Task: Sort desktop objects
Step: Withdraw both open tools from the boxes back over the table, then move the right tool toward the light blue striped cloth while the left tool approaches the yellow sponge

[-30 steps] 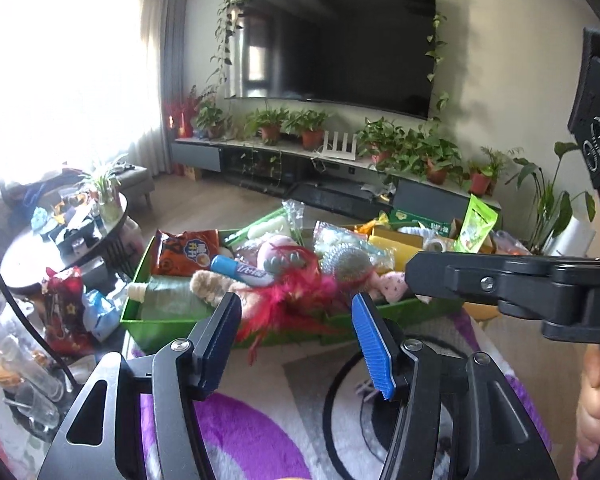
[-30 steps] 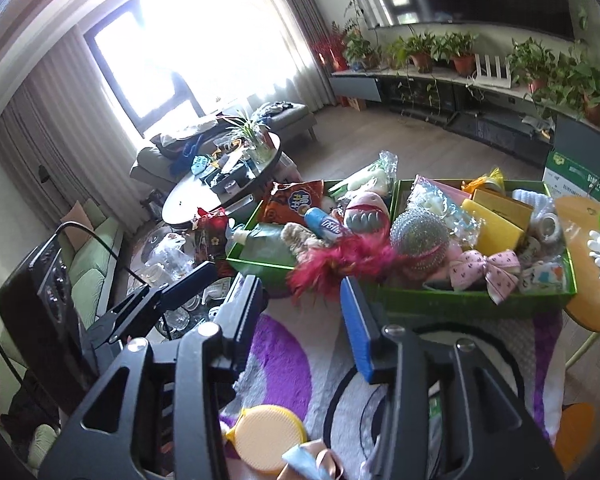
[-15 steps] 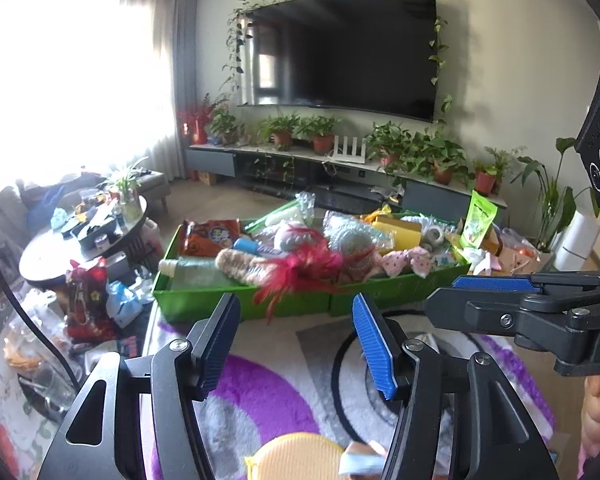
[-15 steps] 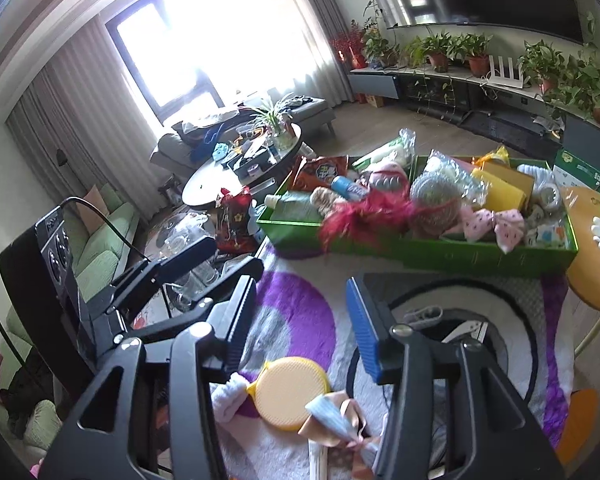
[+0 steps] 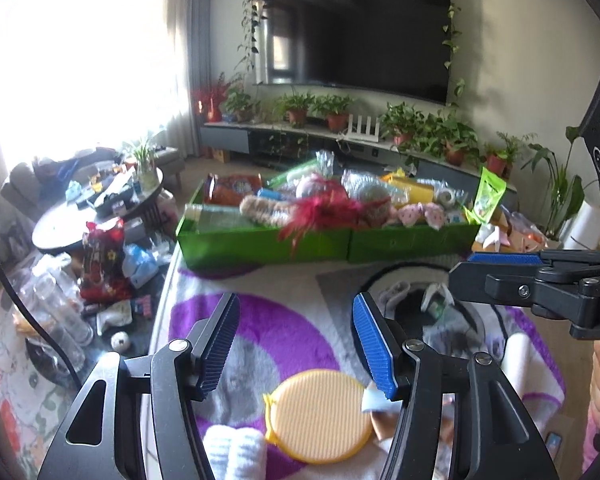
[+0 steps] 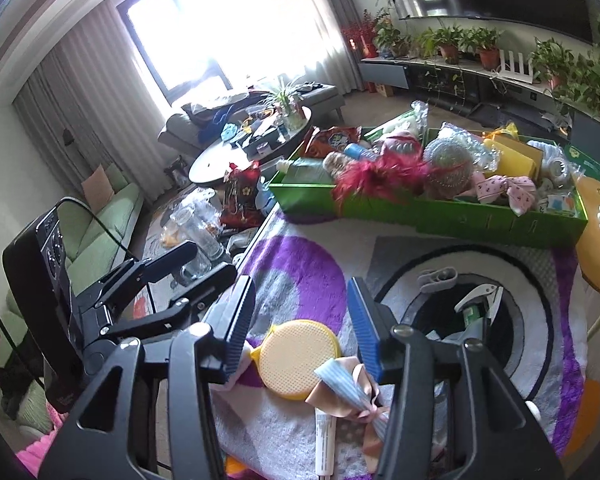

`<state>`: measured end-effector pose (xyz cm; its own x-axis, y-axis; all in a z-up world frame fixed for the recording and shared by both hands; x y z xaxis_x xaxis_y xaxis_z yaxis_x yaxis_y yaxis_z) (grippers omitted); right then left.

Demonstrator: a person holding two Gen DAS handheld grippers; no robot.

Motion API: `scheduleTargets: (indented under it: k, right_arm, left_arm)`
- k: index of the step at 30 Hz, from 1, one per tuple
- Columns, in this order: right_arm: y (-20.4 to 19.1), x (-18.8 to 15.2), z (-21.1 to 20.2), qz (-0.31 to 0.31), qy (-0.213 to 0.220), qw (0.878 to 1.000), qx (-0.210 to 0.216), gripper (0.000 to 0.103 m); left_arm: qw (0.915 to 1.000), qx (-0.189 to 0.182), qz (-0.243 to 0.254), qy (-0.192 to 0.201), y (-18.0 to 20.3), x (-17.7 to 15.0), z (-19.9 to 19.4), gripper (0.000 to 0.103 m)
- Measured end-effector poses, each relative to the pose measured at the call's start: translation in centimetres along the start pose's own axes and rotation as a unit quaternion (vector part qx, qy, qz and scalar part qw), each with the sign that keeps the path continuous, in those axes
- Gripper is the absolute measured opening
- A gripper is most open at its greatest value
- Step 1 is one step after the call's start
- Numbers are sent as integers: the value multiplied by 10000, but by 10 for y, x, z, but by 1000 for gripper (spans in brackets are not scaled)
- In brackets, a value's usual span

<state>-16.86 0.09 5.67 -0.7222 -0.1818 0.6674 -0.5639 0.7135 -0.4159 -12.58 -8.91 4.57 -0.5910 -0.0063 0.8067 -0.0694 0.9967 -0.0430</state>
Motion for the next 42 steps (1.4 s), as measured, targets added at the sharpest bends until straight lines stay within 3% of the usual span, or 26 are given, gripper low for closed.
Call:
scheduleTargets:
  k: [10, 15, 23, 42]
  right_arm:
    - [8, -38, 42, 109, -497, 9987, 20, 48]
    - [14, -51, 65, 158, -766, 9969, -45, 48]
    - [21, -63, 86, 176, -1006, 9946, -166, 48]
    - [23, -79, 118, 88, -1357, 9906, -156, 48]
  left_arm:
    - [9979, -131, -116, -625, -6, -59, 36, 60]
    - [9952, -376, -169, -890, -4, -80, 49, 60]
    - [9908, -590, -95, -1210, 3, -102, 64, 60]
    - [9857, -721, -138, -1517, 5, -124, 71, 60]
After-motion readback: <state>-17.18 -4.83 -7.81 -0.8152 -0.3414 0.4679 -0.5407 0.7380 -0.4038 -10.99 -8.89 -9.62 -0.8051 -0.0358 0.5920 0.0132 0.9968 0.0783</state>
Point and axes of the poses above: each gripper's, at about its wrist camera, not at the fingertips, and z roughly the way its jaws point, y to its right, x to its top, the point moved 9 cm from there along z, roughly the way its jaws point, and after that the axes turned 5 degrees about z, right-handed, at the moved point
